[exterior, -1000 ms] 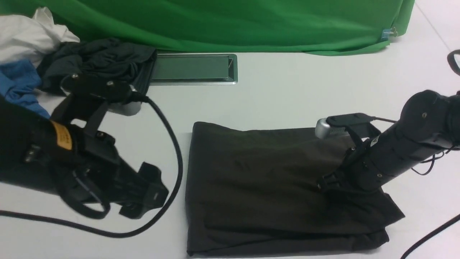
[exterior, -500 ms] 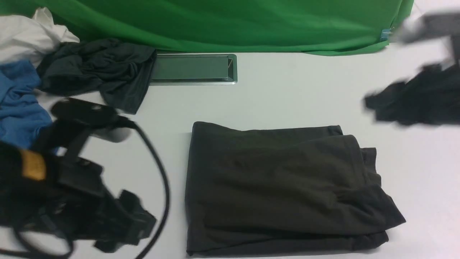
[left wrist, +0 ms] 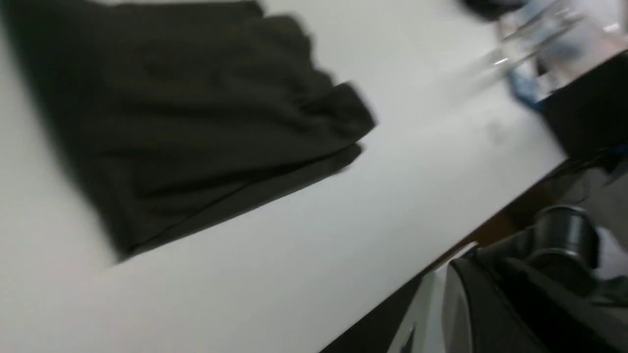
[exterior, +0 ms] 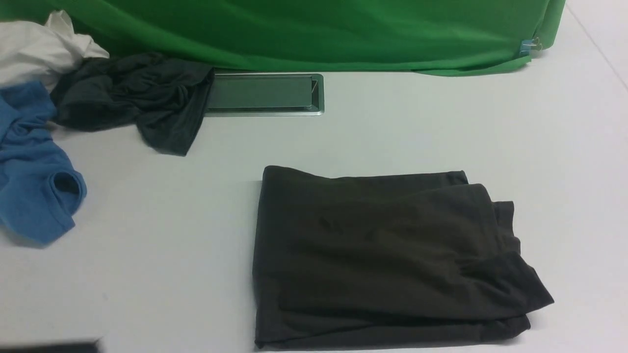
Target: Fold a long-sleeved shirt on a white desktop.
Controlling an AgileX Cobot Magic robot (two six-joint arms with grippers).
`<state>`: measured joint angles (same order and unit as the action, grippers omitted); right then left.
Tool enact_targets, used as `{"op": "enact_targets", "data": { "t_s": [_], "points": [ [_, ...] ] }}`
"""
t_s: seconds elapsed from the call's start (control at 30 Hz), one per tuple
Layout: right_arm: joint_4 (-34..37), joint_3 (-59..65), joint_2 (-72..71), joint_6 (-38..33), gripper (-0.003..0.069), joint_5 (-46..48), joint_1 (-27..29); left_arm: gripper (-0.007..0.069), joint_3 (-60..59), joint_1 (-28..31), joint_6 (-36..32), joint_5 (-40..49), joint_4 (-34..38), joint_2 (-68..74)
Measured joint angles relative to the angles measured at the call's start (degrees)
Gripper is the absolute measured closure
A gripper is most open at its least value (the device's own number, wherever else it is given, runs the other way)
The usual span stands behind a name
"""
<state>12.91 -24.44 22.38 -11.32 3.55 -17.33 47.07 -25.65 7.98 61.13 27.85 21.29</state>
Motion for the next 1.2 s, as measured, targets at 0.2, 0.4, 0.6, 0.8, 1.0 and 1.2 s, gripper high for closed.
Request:
{"op": "enact_targets", "data": {
  "t_s": [0.2,0.4,0.6,0.8,1.0,1.2],
  "points": [
    [0.0,1.3,-13.0,0.0,0.0494,9.2,0.0,0.0608,-0.9,0.0,0.1,0.4,2.3,-10.8],
    [0.0,1.3,-15.1,0.3,0.047,12.9,0.0,0.0608,-1.0,0.0,-3.4,0.6,2.3,-12.6],
    [-0.1,1.3,-15.2,1.5,0.0458,13.3,0.0,0.0608,-1.1,0.0,-8.0,0.4,2.0,-12.6],
    [-0.1,1.3,-15.2,1.5,0.0447,13.3,0.0,0.0608,-1.1,0.0,-8.0,0.4,2.0,-12.6],
    [-0.1,1.3,-15.2,1.5,0.044,13.3,0.0,0.0608,-1.1,0.0,-8.8,0.4,2.0,-12.6],
    [-0.1,1.3,-15.2,1.5,0.0427,13.3,0.0,0.0608,-1.1,-0.1,-12.8,-8.8,-1.3,-12.5]
  ]
}}
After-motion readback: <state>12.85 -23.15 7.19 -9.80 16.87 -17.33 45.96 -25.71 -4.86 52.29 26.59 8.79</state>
